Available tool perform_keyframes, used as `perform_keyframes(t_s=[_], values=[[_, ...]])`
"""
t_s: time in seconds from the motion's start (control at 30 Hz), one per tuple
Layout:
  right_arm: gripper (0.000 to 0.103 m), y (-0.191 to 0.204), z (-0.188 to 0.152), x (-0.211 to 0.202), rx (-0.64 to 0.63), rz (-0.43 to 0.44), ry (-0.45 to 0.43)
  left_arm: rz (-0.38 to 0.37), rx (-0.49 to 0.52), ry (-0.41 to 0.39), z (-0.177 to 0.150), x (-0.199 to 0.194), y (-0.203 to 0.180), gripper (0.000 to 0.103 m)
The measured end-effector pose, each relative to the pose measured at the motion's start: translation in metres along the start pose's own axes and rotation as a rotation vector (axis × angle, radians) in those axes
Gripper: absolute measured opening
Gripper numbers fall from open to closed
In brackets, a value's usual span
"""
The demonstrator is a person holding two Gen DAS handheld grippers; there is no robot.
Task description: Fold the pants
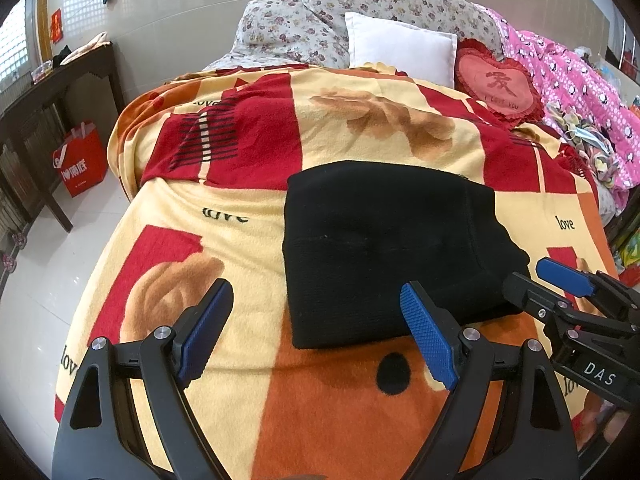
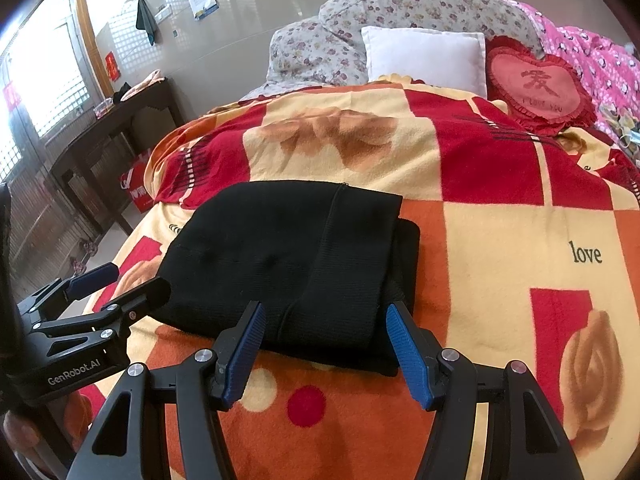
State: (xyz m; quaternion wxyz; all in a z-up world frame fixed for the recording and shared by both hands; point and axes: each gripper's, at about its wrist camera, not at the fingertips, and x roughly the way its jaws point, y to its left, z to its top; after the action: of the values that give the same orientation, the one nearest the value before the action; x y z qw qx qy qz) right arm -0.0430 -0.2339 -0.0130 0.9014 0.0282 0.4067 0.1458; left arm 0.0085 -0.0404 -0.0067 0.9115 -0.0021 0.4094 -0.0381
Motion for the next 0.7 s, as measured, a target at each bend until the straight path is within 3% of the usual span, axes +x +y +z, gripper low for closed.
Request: perform_keyframes(t_s=[0.7], values=[[0.061, 0.007, -0.005, -0.018, -0.028, -0.006, -0.014, 0.007, -0.015, -0.029, -0.005, -0.021, 0.005, 0.086]])
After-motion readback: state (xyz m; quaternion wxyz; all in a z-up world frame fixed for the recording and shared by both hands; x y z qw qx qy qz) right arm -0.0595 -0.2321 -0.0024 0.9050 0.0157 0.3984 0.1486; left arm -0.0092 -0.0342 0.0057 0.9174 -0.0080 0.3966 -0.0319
